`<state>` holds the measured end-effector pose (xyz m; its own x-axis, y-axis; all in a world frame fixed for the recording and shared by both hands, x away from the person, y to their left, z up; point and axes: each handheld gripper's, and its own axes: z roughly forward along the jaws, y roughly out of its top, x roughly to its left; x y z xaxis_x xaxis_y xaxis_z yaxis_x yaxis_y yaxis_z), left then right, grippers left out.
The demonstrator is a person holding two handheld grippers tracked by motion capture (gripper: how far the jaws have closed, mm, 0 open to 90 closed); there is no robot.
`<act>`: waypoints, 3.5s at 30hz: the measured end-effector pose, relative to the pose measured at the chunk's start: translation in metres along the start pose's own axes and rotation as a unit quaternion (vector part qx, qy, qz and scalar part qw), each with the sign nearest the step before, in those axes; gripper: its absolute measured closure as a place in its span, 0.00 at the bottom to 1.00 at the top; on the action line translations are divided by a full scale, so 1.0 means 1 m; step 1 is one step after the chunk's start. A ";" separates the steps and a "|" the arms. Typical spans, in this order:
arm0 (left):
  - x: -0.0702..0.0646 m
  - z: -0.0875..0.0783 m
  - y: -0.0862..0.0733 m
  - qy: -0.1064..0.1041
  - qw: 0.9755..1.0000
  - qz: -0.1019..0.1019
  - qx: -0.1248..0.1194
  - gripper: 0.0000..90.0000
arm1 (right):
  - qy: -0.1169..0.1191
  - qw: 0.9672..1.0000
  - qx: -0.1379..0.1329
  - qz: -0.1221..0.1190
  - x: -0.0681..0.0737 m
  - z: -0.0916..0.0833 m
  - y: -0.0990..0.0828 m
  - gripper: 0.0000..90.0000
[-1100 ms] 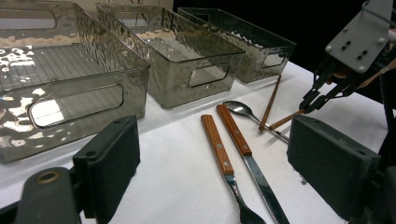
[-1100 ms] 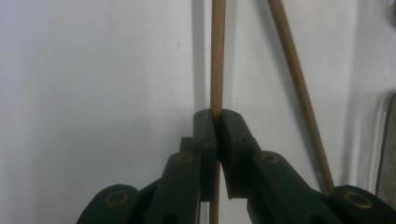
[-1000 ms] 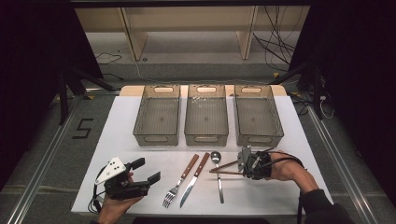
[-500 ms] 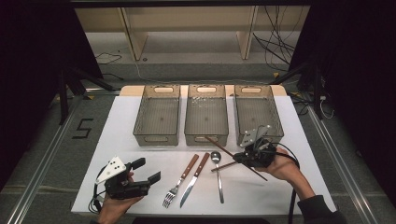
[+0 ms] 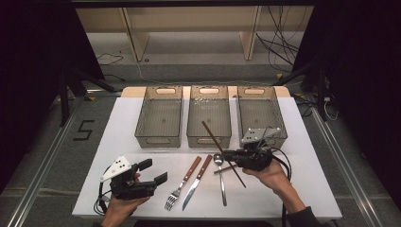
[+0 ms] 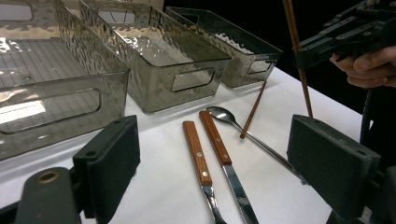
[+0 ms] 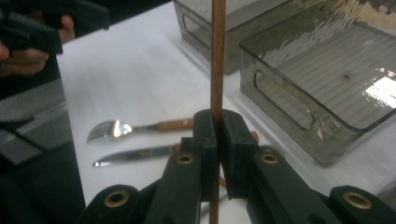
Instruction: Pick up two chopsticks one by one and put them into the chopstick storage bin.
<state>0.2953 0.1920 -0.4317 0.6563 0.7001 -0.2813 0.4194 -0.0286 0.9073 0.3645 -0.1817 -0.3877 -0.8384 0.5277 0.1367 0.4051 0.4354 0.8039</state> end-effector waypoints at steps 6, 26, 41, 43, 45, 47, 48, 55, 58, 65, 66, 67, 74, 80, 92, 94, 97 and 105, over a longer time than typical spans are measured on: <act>-0.007 0.013 0.009 -0.011 1.000 0.003 0.022 0.19 | -0.006 0.998 -0.044 0.041 0.000 0.006 -0.001 0.95; -0.044 0.088 0.027 -0.084 0.992 -0.003 0.095 0.24 | 0.010 0.994 -0.084 0.063 0.018 0.026 -0.005 0.95; -0.052 0.108 0.026 -0.113 0.987 -0.022 0.110 0.48 | 0.020 0.993 -0.103 0.060 0.027 0.030 -0.002 0.95; -0.052 0.110 0.025 -0.116 0.987 -0.022 0.109 0.51 | 0.019 0.992 -0.106 0.060 0.028 0.030 -0.002 0.95; -0.054 0.111 0.025 -0.117 0.987 -0.021 0.112 0.55 | 0.022 0.992 -0.106 0.060 0.028 0.030 -0.002 0.95; -0.054 0.114 0.025 -0.117 0.986 -0.022 0.113 0.59 | 0.022 0.992 -0.107 0.061 0.029 0.030 -0.002 0.95; -0.054 0.115 0.025 -0.120 0.986 -0.021 0.115 0.61 | 0.024 0.992 -0.106 0.060 0.029 0.031 -0.002 0.95; -0.054 0.118 0.026 -0.117 0.986 -0.028 0.116 0.71 | 0.023 0.992 -0.107 0.057 0.029 0.031 -0.003 0.95; -0.054 0.119 0.027 -0.120 0.985 -0.031 0.116 0.74 | 0.024 0.992 -0.109 0.057 0.030 0.031 -0.003 0.95; -0.055 0.120 0.027 -0.118 0.986 -0.030 0.118 0.83 | 0.021 0.992 -0.111 0.054 0.030 0.032 -0.004 0.95; -0.054 0.120 0.028 -0.118 0.986 -0.031 0.118 0.85 | 0.021 0.992 -0.111 0.053 0.030 0.032 -0.004 0.95; -0.054 0.120 0.028 -0.118 0.986 -0.031 0.118 0.86 | 0.021 0.992 -0.111 0.053 0.030 0.032 -0.004 0.95; -0.051 0.119 0.028 -0.122 0.984 -0.046 0.118 0.93 | 0.021 0.992 -0.115 0.051 0.031 0.031 -0.005 0.94; -0.048 0.117 0.030 -0.118 0.984 -0.042 0.123 0.94 | 0.016 0.991 -0.122 0.049 0.032 0.028 -0.004 0.82; -0.007 0.092 0.061 -0.076 0.989 -0.050 0.120 0.94 | -0.016 0.992 -0.116 0.039 0.025 0.004 -0.012 0.46; 0.001 0.087 0.068 -0.068 0.989 -0.052 0.116 0.94 | -0.021 0.993 -0.113 0.038 0.025 0.002 -0.017 0.43; 0.012 0.079 0.077 -0.054 0.991 -0.046 0.116 0.94 | -0.033 0.993 -0.106 0.031 0.025 -0.002 -0.025 0.40; 0.036 0.062 0.102 -0.026 0.992 -0.043 0.116 0.93 | -0.056 0.993 -0.103 0.028 0.023 -0.010 -0.040 0.34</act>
<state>0.4006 0.1697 -0.3684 0.6411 0.6693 -0.3755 0.6040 -0.1383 0.7849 0.3252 -0.1945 -0.4110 -0.7662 0.6294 0.1295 0.3574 0.2499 0.8999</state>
